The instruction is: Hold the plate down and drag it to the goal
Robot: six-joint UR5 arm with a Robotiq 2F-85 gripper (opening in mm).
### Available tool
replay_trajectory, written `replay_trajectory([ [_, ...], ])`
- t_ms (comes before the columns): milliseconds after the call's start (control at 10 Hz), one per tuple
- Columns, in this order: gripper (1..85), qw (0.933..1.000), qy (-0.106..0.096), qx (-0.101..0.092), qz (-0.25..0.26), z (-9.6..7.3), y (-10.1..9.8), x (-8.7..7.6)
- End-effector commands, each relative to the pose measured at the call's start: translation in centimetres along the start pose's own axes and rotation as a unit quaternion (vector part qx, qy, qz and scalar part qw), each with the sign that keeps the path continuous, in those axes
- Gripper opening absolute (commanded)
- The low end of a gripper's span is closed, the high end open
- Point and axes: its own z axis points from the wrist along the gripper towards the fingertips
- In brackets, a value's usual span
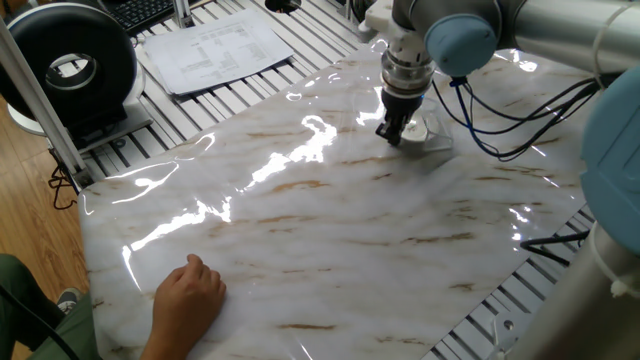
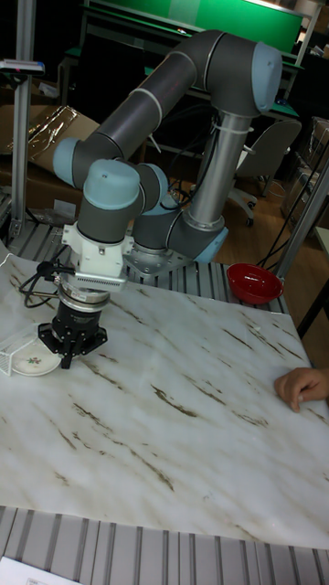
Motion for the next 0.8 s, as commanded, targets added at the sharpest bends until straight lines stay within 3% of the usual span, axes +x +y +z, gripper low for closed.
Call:
replay_trajectory([
  [0, 1.3, 0.9998, 0.005, -0.009, 0.017, -0.6, 0.9, -0.5],
  [300, 1.3, 0.9996, 0.013, 0.002, 0.025, -2.5, 1.8, -1.8],
  [500, 1.3, 0.9977, 0.015, -0.013, 0.065, -5.0, 4.5, -2.6],
  [700, 1.3, 0.9969, 0.011, -0.015, 0.077, -6.9, 6.6, -2.8],
])
